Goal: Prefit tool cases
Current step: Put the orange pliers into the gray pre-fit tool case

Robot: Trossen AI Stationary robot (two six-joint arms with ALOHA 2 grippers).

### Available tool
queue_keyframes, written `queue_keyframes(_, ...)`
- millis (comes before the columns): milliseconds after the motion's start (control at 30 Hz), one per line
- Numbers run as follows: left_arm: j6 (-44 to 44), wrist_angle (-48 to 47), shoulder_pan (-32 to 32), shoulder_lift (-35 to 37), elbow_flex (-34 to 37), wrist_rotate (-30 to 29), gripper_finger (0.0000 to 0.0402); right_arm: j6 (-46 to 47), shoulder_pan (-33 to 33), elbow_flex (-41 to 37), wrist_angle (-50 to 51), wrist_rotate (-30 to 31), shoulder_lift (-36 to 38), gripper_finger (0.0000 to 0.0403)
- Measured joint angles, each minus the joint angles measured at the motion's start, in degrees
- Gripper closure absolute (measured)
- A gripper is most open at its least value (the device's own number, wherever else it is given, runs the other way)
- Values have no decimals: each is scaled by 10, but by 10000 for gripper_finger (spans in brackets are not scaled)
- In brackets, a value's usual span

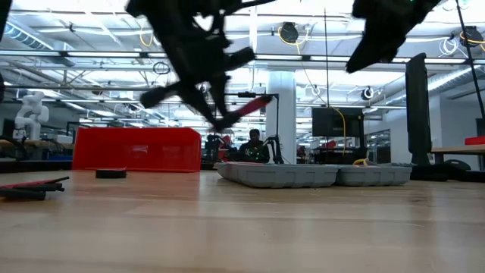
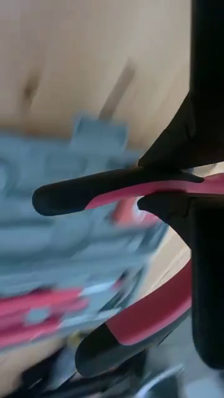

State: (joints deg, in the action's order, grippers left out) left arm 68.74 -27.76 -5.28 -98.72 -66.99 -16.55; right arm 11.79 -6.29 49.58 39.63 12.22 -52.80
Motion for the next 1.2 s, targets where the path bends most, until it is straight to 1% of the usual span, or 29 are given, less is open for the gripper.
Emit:
queue_keyframes(67, 52, 20, 15, -22, -24, 23, 362, 11, 4, 0, 14, 19, 27, 277)
queue_keyframes(200, 110, -14, 37, -82, -96, 50, 362, 26, 13, 0, 29, 30, 51, 277)
queue_keyframes(267, 136, -43, 44, -116, -136, 56, 362, 26, 17, 0, 29, 30, 52, 277)
queue_keyframes(367, 146, -95, 47, -162, -193, 60, 362, 26, 21, 0, 25, 30, 42, 277)
queue_keyframes(433, 150, -134, 47, -182, -219, 71, 362, 26, 21, 0, 25, 30, 32, 277)
queue_keyframes(500, 163, -151, 47, -195, -240, 90, 362, 27, 21, -6, 19, 30, 23, 277)
queue_keyframes(667, 174, -149, 44, -202, -265, 135, 362, 26, 21, -46, -15, 30, 9, 277)
queue_keyframes(800, 172, -158, 44, -221, -267, 151, 362, 40, 21, -83, -45, 29, 6, 277)
queue_keyframes(1033, 169, -148, 40, -244, -269, 154, 362, 73, 21, -124, -65, 27, 7, 277)
queue_keyframes(1200, 128, -120, 40, -245, -269, 155, 362, 77, 21, -135, -84, 27, 7, 277)
